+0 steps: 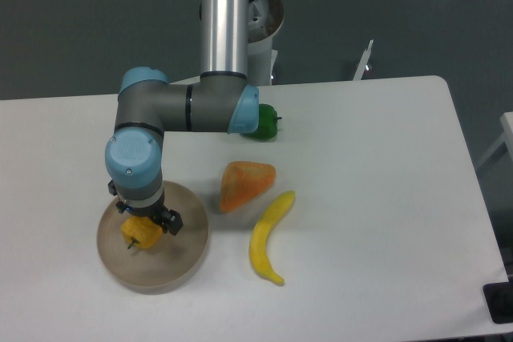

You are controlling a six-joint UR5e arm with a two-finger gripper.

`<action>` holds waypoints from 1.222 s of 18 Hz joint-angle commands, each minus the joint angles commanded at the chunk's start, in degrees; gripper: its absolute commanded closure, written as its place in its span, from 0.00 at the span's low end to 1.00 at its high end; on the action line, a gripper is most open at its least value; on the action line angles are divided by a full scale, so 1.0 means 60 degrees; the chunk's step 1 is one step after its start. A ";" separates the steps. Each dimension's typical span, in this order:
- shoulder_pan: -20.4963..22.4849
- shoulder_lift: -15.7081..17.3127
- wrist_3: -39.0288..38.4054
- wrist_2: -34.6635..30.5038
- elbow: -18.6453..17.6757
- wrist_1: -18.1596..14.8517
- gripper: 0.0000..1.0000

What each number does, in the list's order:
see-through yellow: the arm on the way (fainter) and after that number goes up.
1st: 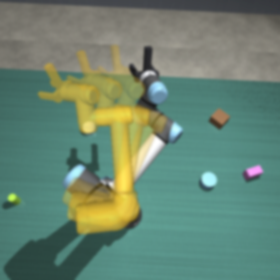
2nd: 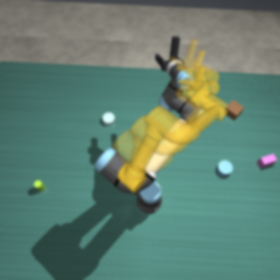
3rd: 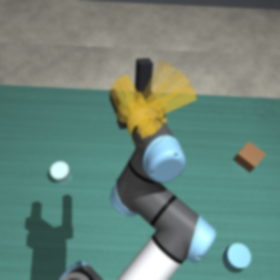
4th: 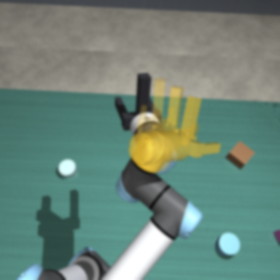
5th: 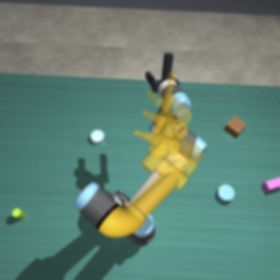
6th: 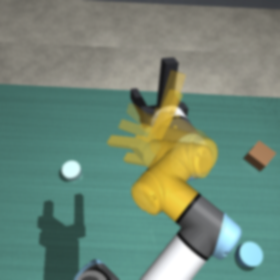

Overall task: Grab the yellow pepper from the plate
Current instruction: 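Close the gripper around the yellow pepper on the plate, then lift the yellow pepper off the plate and carry it past the banana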

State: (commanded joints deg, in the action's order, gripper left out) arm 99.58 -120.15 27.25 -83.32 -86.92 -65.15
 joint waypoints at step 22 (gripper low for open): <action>0.1448 0.1610 0.1638 -0.0806 -0.0309 0.0619 0.91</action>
State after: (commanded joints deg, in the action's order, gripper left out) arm 108.27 -110.49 37.08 -88.15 -88.77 -61.43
